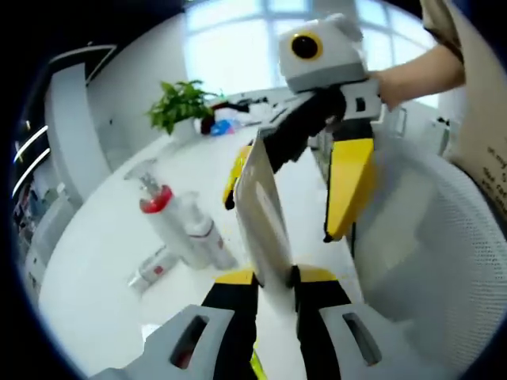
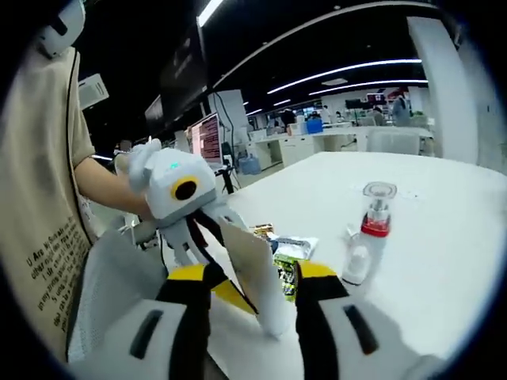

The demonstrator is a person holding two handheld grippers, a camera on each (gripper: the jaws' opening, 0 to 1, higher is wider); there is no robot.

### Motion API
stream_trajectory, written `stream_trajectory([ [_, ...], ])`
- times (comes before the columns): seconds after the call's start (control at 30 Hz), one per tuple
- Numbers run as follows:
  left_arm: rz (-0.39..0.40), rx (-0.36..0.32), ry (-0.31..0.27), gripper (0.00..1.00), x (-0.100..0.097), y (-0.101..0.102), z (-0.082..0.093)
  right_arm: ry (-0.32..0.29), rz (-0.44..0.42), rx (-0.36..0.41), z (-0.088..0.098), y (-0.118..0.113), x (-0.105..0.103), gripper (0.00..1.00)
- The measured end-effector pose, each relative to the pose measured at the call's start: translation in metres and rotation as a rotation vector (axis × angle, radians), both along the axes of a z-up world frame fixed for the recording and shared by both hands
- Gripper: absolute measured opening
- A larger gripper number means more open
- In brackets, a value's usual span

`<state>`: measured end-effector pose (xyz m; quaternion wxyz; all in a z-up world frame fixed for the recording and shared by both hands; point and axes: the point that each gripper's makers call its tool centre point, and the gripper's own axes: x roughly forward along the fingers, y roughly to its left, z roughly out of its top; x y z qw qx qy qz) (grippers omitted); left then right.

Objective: Arrange the skincare products in the storage area until every visible bottle or jar stands upright without overlapping.

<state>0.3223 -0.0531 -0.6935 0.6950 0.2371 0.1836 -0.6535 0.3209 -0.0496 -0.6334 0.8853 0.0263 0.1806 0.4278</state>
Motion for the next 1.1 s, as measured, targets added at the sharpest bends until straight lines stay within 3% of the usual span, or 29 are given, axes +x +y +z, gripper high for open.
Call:
stream_trajectory([
  [0.27, -0.004, 0.004, -0.028, 0.13, 0.033, -0.004, 0.0, 0.023, -0.118, 0.028, -0.007, -0.019, -0.001, 0.55],
  [0.47, 0.004, 0.009, -0.039, 0.13, 0.058, -0.004, 0.0, 0.039, -0.2, 0.029, -0.013, -0.035, -0.003, 0.7],
  [0.83, 0.028, 0.011, -0.055, 0.13, 0.104, -0.001, 0.001, 0.056, -0.272, 0.027, -0.02, -0.047, -0.006, 0.85],
  [1.1, 0.04, -0.004, -0.042, 0.14, 0.116, -0.003, 0.006, 0.054, -0.301, 0.012, -0.023, -0.052, -0.004, 0.95],
])
